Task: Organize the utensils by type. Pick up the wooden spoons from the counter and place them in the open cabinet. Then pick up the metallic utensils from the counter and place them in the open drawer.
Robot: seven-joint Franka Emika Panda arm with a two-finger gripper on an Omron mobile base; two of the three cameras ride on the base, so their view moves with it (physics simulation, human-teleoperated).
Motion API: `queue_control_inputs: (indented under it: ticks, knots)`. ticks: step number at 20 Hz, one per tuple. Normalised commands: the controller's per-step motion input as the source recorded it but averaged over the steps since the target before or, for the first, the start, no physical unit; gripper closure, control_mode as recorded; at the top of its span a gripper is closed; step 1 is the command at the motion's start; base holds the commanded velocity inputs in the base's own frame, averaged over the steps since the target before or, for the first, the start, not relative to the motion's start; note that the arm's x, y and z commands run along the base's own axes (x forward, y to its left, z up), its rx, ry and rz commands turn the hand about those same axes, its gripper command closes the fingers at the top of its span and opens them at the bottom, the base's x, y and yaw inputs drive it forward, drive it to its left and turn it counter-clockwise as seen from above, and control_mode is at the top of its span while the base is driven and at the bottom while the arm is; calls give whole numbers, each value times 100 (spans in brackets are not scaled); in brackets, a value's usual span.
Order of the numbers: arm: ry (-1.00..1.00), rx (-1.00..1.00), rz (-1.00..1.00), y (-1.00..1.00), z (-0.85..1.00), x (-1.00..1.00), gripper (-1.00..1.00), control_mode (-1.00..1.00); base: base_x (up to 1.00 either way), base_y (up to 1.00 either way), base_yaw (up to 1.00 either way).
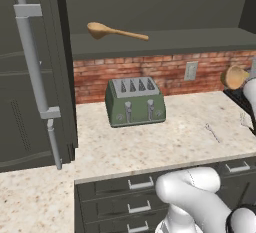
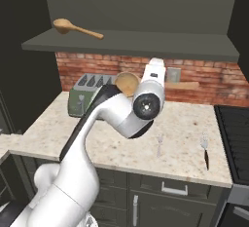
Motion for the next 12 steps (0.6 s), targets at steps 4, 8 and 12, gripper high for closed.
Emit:
queue_control_inputs:
  ticks: [4, 8, 12]
  knots:
    - [17, 0, 4, 16, 80, 31, 100, -100, 0, 0, 0]
    - [27, 0, 1, 17, 60, 41, 100, -100, 0, 0, 0]
    - [-4, 0, 1, 9, 26, 60, 100, -100, 0, 0, 0]
